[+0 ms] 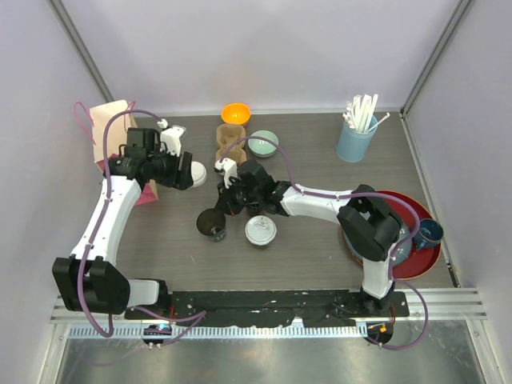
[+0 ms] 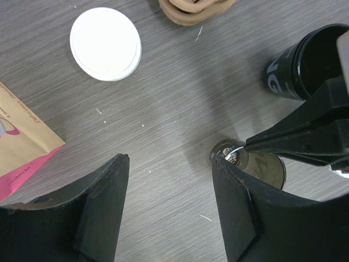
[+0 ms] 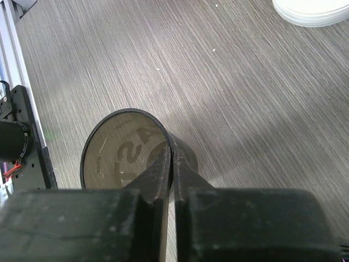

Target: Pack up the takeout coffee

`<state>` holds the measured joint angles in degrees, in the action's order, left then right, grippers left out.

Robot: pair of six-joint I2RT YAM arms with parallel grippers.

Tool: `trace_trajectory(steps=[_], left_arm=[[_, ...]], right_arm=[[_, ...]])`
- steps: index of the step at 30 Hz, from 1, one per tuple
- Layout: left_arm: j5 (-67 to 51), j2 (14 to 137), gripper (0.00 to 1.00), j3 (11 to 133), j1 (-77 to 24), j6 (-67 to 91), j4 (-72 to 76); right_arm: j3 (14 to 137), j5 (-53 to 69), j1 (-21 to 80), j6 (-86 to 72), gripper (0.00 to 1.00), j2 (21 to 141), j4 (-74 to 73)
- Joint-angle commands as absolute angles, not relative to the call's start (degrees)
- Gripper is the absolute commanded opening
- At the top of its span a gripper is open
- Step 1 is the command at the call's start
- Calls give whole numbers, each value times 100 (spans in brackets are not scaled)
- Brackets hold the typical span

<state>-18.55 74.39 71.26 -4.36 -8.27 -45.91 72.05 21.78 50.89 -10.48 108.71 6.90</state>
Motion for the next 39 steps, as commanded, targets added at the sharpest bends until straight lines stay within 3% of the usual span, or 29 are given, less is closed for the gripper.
trace_trajectory(steps=[1,3,7,9,12,16,27,32,39], left_arm=[[-1784,7515,66,7040,-422,-1011,-4395],[-1758,7602,66,7022,-422,-1037,-4325],[-1452,7918,68,7128,-474,-1195,-4237],[-1214,8172,68,7259,-623,-1274,-4210],[-757,8445,63,7347,-869,-1642,-4061],[-264,9182,54,7628,-1195,-2179,-3964],[254,10177,48,7875,-1529,-3137,-3006],[299,10634,42,8182,-1529,-3278,-2997],[290,10960,41,8323,-1529,-3182,-3015]], right_arm=[[7330,2285,5124,-747,16,10758,862],[7365,2390,5124,-677,31,10723,739],[7488,2417,5107,-650,45,10521,615],[7506,2417,5115,-598,57,10398,580],[7550,2557,5106,-536,61,10108,501],[7410,3005,5045,-212,61,9511,387],[7023,3595,4966,501,61,8122,-141],[6873,3595,4887,527,61,7989,-158],[6715,3603,4834,492,61,8007,-167]])
